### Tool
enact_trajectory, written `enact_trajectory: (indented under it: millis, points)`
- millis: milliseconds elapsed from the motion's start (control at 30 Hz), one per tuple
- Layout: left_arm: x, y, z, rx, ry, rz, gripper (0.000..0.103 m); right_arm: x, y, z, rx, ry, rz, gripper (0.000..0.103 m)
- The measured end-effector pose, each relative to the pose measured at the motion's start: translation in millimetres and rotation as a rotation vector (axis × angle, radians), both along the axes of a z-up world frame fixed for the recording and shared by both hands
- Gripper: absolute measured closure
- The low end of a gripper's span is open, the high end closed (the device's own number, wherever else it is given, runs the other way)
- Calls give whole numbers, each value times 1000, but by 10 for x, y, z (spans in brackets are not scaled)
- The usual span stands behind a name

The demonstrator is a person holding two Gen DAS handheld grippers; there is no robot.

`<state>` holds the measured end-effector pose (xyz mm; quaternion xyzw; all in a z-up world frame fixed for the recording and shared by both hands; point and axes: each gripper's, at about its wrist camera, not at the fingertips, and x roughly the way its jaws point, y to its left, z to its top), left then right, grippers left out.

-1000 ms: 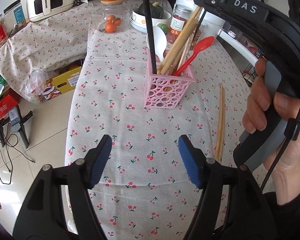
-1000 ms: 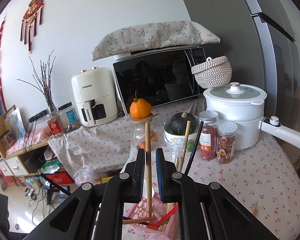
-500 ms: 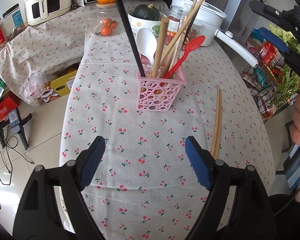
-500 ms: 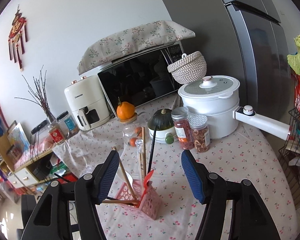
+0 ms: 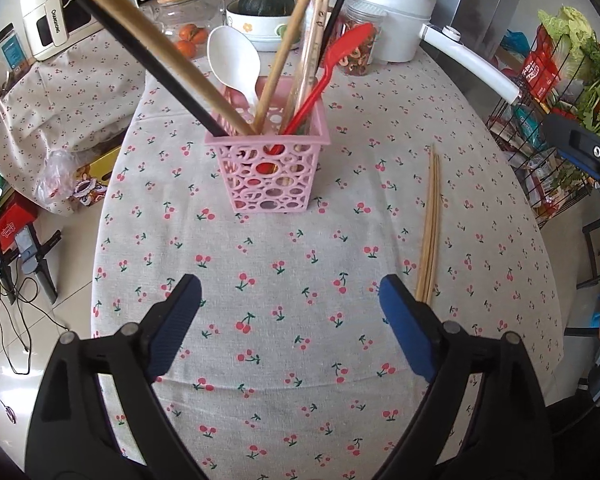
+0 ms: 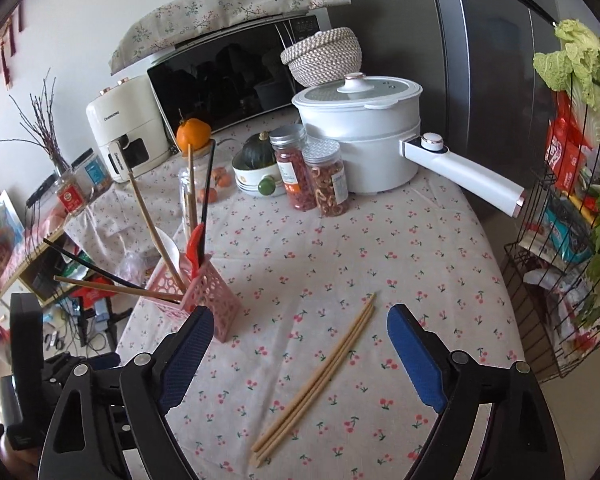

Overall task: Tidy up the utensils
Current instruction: 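Move the left tool to the last two wooden chopsticks and close on one, then lift the chopstick with the left tool while the right tool grasps the last wooden chopstick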

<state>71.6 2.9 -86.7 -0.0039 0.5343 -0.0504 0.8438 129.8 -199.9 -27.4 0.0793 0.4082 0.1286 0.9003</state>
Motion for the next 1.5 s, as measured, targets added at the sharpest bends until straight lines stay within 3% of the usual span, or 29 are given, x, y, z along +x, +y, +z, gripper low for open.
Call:
enact_trajectory:
  millis: [167,267,533,633,700,800,967,1433,1500]
  points:
    - [75,-246,-125,23,42,-42,13,20,-283,-255,-52,138,-50,13]
    - [148,-411,-215,52,73,-63,13,30,-512,-355,-22,200,-96,13]
    - [461,-882,-305,60,100,-96,14,66,-887,-482,21,292,-177,13]
    - [628,-1080,-313,62,94,-105,30,80,-934,-520,22,308,-190,13]
    - [753,-1212,-337,50,103,-117,49,99,-953,-553,19,318,-185,13]
    - [930,-1348,-388,9,128,-120,69,116,-986,-579,19,328,-183,13]
    - [1128,-1504,-454,-7,140,-129,93,140,-1091,-591,26,322,-211,13]
    - [1332,-1661,-603,-71,225,-141,97,146,-1295,-632,17,325,-256,13]
    - [1330,-1714,-625,-41,229,-154,97,159,-1293,-641,18,328,-258,13]
